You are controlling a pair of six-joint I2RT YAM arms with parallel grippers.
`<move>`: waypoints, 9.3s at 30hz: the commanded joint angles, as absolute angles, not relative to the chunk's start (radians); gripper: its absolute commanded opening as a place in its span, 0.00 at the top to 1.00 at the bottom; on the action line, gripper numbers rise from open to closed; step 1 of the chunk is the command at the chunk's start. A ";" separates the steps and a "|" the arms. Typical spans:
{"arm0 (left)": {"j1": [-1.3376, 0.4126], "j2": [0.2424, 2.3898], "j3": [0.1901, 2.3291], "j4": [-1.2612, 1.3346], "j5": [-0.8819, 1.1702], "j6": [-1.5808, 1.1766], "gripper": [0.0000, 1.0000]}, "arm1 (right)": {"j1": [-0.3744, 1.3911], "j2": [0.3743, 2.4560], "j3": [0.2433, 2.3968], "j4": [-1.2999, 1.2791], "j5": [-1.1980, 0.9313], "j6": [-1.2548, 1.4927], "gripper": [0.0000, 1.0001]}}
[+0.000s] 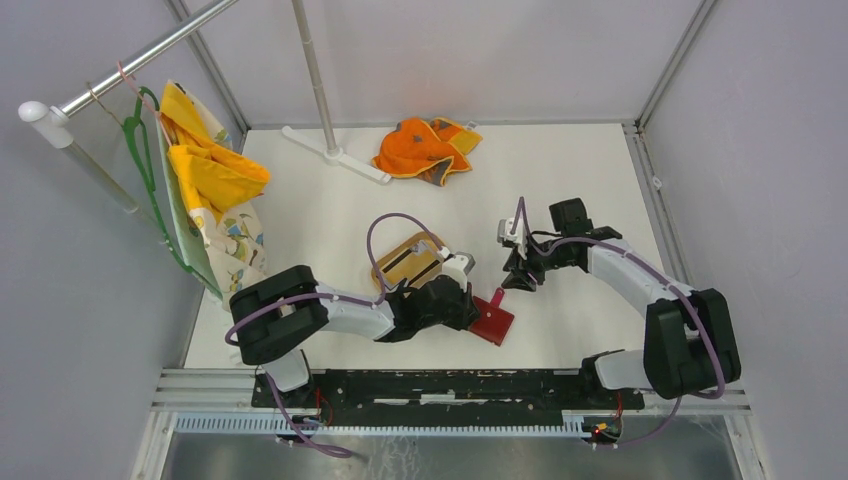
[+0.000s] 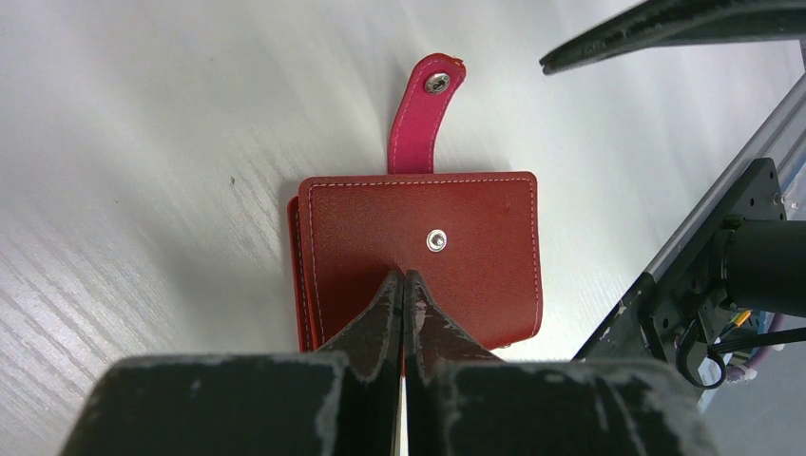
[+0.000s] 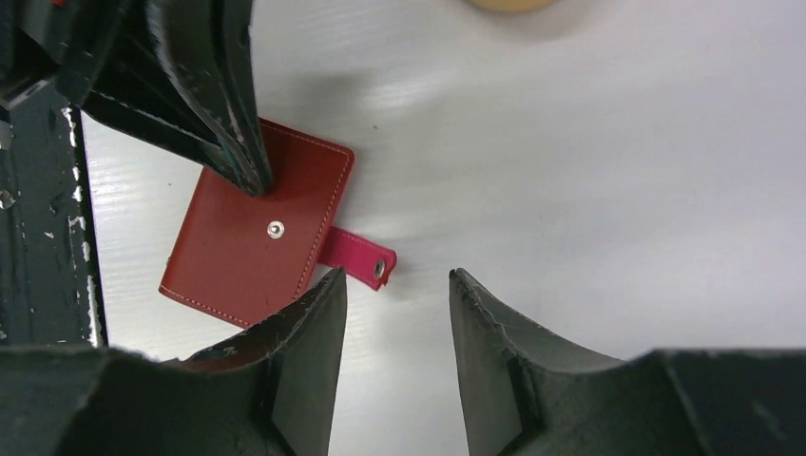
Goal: Put the credit cards into the card holder
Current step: Close the card holder at the center of the board.
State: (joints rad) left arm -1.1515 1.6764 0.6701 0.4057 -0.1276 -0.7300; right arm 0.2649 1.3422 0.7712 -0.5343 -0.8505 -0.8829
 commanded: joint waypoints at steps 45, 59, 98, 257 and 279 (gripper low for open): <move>-1.145 1.698 0.631 0.491 -0.084 -0.676 0.98 | 0.209 1.546 0.765 -0.463 -0.869 -0.712 0.64; -1.145 1.695 0.631 0.489 -0.084 -0.679 0.98 | 0.209 1.543 0.778 -0.512 -0.931 -0.746 0.85; -1.146 1.710 0.638 0.515 -0.065 -0.706 0.98 | 0.301 1.418 0.730 -0.634 -0.936 -0.954 1.00; -1.139 1.704 0.621 0.575 -0.006 -0.755 0.98 | 0.621 1.157 0.537 -0.463 -0.544 -1.041 1.00; -1.139 1.701 0.621 0.576 -0.005 -0.756 0.98 | 0.686 1.169 0.528 -0.498 -0.496 -1.102 1.00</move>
